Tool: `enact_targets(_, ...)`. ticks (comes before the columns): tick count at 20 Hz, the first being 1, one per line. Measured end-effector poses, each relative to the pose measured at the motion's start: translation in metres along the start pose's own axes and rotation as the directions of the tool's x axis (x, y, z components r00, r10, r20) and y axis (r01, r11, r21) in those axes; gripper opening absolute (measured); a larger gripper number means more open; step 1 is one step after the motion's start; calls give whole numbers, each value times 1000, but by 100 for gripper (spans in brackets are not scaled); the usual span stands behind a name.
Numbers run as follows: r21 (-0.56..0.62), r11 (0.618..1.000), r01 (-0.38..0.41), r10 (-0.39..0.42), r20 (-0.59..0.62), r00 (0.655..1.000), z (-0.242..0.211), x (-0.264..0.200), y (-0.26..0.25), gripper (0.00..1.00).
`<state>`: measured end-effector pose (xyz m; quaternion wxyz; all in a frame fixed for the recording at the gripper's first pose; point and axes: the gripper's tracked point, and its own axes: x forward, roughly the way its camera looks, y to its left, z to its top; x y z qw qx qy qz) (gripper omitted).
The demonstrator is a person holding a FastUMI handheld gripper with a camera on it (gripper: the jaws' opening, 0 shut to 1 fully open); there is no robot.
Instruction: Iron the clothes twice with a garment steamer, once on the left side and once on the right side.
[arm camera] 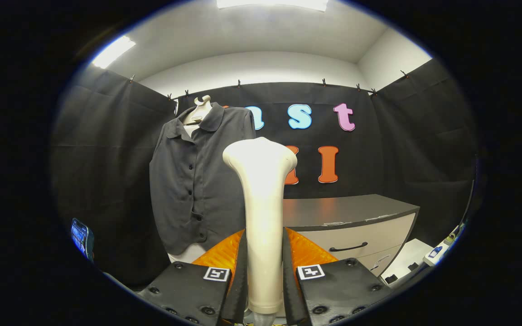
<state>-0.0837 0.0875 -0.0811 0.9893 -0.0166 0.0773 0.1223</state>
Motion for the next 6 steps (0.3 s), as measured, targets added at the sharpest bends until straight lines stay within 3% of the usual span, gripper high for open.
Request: enact_targets(6,-9,1000,-20,20,7,1000,-2,-11,8,40)
